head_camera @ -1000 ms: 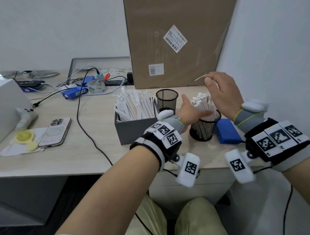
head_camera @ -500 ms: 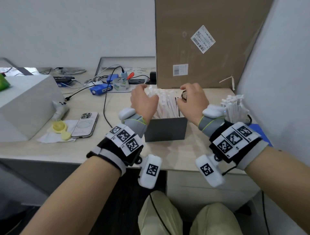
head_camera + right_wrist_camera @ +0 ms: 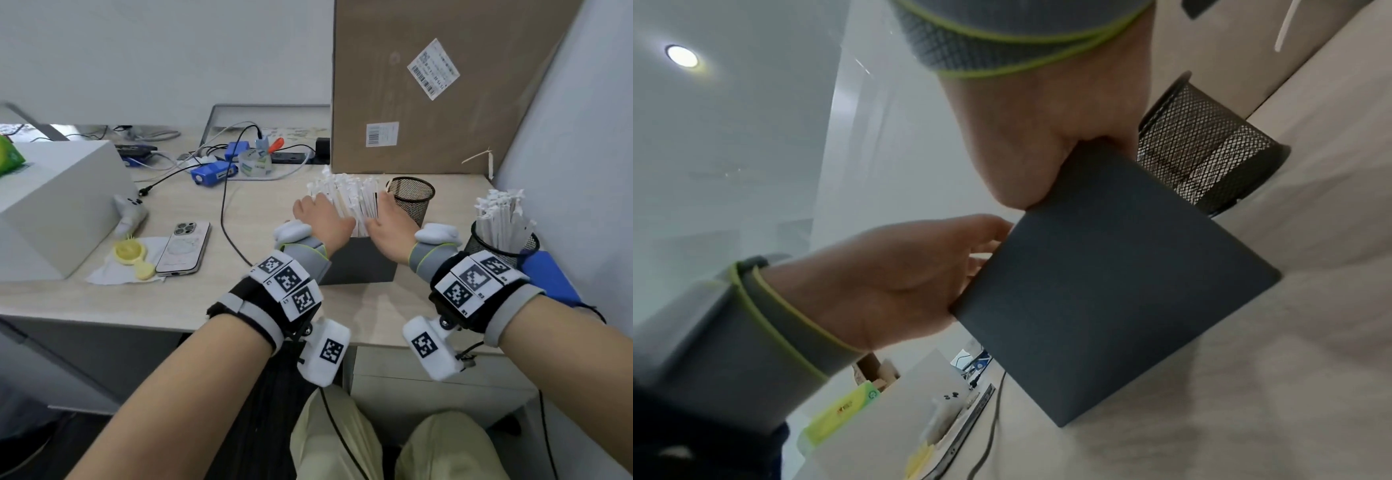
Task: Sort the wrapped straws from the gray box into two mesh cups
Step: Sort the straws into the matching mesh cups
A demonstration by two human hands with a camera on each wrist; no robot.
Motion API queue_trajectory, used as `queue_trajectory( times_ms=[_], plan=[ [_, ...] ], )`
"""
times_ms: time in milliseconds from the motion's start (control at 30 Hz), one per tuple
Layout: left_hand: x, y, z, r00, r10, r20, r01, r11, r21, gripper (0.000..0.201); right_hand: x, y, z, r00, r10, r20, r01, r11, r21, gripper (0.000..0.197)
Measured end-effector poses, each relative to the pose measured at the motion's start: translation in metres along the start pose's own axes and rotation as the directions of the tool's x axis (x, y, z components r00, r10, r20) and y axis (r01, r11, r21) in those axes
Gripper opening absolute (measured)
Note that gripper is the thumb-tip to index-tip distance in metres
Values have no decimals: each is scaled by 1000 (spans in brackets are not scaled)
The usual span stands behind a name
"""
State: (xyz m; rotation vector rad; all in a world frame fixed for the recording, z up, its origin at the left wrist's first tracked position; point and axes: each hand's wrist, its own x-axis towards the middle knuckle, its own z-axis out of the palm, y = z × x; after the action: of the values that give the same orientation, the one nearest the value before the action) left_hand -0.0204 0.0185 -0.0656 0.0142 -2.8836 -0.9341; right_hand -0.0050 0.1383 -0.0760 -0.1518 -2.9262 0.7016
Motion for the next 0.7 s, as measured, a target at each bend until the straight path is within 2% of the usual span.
queue_trajectory(
  times_ms=[133, 333, 500, 700],
  plan=[
    [8, 11, 4, 998, 50, -34, -49, 998, 28, 47, 1, 2, 2, 1000, -6, 6, 6, 999, -31, 55],
    [13, 11, 6, 995, 44, -84, -55, 991, -125, 57, 0, 2, 1, 998, -65, 5, 65, 995, -77, 47],
    [10, 12, 7, 997, 60, -41, -62, 998, -33, 52, -2, 2, 0, 996, -88, 15, 89, 990, -111, 43],
    [8, 12, 7, 993, 112, -44, -116, 990, -83, 38, -8, -2, -7, 991, -117, 67, 127, 975, -180, 55]
  ],
)
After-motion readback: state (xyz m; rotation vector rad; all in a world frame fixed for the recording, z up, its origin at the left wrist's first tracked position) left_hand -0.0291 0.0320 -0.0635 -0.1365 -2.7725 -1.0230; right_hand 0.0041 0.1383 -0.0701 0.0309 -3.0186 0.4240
